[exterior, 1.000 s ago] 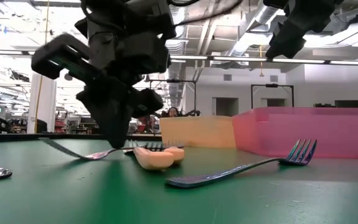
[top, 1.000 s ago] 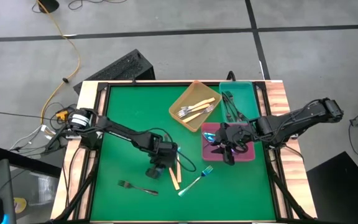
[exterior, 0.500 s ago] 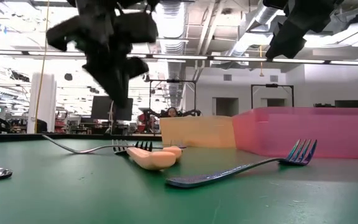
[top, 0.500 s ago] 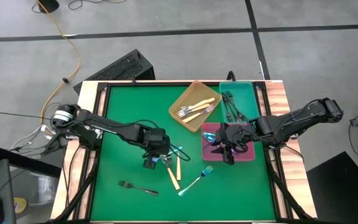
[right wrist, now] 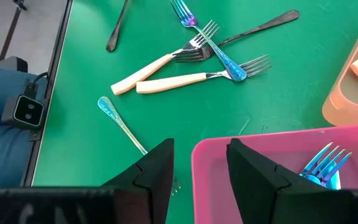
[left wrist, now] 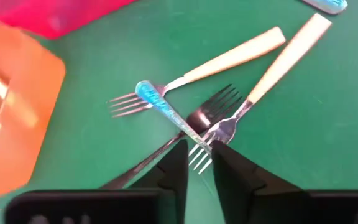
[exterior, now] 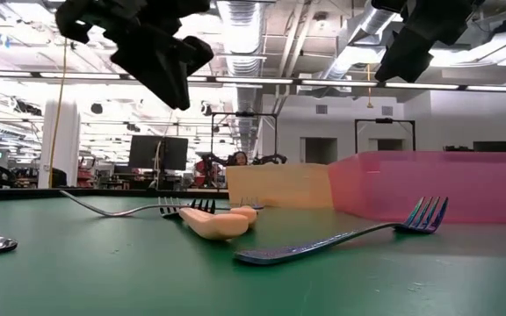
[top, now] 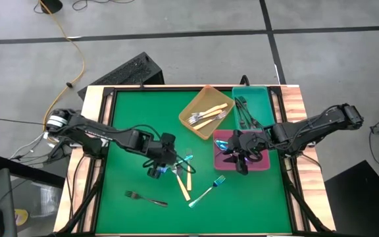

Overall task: Sort silverware by color (type)
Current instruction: Put the orange fork into the orange bin

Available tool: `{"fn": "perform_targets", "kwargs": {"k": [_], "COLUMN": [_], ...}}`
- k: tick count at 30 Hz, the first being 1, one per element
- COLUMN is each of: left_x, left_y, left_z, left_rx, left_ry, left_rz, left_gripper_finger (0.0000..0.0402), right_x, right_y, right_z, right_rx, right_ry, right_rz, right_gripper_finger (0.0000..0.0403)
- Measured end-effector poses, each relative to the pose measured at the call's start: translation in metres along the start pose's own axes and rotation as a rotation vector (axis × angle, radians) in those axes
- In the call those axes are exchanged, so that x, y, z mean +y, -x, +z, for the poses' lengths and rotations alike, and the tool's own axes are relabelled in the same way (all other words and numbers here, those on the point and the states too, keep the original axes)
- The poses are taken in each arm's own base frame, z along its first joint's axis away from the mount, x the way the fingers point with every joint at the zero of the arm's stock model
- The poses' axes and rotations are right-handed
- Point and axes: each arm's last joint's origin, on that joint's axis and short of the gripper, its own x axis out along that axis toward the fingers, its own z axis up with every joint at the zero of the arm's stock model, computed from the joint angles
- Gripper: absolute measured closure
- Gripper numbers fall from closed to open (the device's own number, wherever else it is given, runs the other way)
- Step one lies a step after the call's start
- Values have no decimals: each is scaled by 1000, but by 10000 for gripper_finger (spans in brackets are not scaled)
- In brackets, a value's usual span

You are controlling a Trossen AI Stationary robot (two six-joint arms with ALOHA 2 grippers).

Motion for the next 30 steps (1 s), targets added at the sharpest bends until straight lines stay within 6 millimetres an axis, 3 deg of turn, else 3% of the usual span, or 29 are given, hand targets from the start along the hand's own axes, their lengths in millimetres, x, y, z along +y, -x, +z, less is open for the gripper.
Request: {"fn": "perform_targets", "kwargs": {"k": [9,22,30], "left_x": [-10,-11,-21], "left_y": [-2,-1,-30], "left_z": [9,18,9], "left_rx": [-58,-156,-106], "left_ry": [-47,-77,-144], "left_rz": [11,-5,-70], "left_gripper_finger": [267,264,264], "right_x": [0,0,0], "right_y": [0,0,0], "right_z": [0,0,0], "right_rx": [0,0,-1], "right_ry": [0,1,19], "right_rz": [1,2,3], "right_gripper_finger": [232,232,232]}}
